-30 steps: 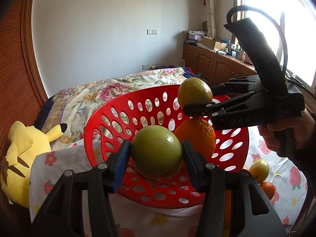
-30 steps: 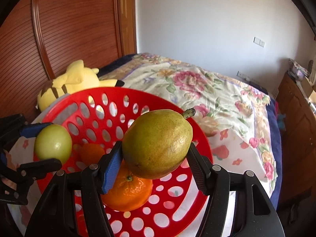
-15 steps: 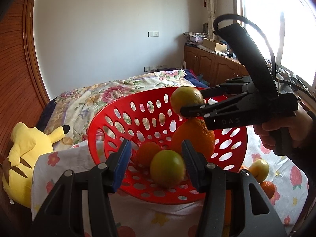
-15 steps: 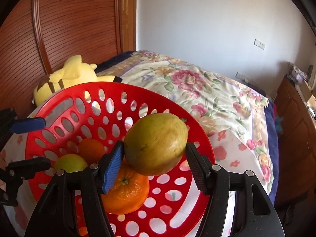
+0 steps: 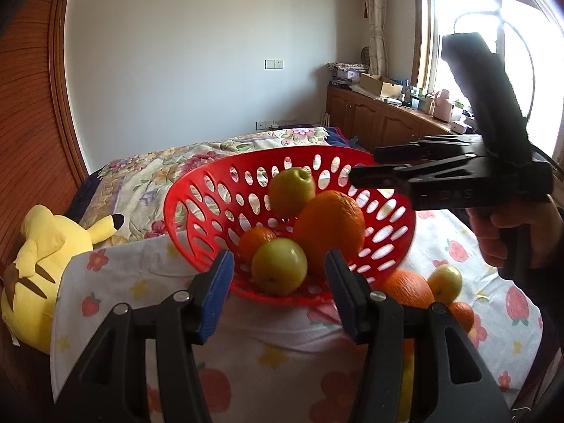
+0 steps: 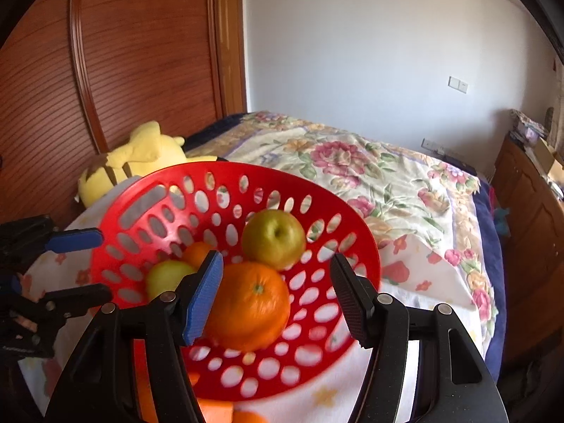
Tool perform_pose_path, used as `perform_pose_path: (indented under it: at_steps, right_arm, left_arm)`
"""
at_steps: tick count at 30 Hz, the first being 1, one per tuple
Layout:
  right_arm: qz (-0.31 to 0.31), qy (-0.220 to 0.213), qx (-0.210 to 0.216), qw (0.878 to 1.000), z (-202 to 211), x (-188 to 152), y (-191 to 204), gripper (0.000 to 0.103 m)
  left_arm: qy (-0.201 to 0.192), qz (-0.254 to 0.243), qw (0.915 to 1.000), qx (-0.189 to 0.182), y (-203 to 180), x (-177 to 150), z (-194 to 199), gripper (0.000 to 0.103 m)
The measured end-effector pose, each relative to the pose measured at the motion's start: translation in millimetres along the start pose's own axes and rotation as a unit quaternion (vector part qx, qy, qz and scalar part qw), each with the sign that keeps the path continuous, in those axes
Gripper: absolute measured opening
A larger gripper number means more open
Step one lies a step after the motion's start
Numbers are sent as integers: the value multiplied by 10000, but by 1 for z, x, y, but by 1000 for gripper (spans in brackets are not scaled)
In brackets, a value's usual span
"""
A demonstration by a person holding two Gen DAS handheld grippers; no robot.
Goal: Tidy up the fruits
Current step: 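Open left gripper to drop the apple while right gripper releases the pear into the basket, then withdraw both open grippers from the basket toward the remaining fruit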
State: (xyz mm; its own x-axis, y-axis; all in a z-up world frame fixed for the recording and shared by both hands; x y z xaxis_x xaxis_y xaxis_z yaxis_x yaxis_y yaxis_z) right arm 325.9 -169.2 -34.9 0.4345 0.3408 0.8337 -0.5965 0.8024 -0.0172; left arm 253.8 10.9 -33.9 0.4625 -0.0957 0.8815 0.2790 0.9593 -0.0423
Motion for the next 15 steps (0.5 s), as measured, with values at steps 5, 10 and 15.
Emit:
perform_pose_path:
  at_steps: [5, 10, 15]
  right_arm:
    - [-132, -240, -41, 9996, 37, -17, 7, 64]
    - [-269, -359, -84, 9990, 67, -38, 16, 64]
    - [-309, -371, -243, 9985, 86, -57, 20, 64]
  left_arm:
    - [-41, -39, 10000, 6, -9, -12, 14, 55]
    - [-54, 28, 10000, -21, -14, -21, 26, 56]
    - [1, 39, 10000, -78, -24, -34, 31, 56]
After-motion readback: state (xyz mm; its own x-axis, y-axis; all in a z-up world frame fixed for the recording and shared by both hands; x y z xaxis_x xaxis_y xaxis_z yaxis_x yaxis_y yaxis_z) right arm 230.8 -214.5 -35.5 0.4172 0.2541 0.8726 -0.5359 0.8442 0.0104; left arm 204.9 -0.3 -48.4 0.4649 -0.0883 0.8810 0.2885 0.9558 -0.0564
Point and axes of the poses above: each gripper's, at about its wrist camera, not at the fingertips, and z roughly against the way its jaws point, y to its left, x to its top, the point moved 2 cm from there along -z, roughly the way its jaws point, and after that the axes turned 8 degrees about -y, right-handed, at the moved point
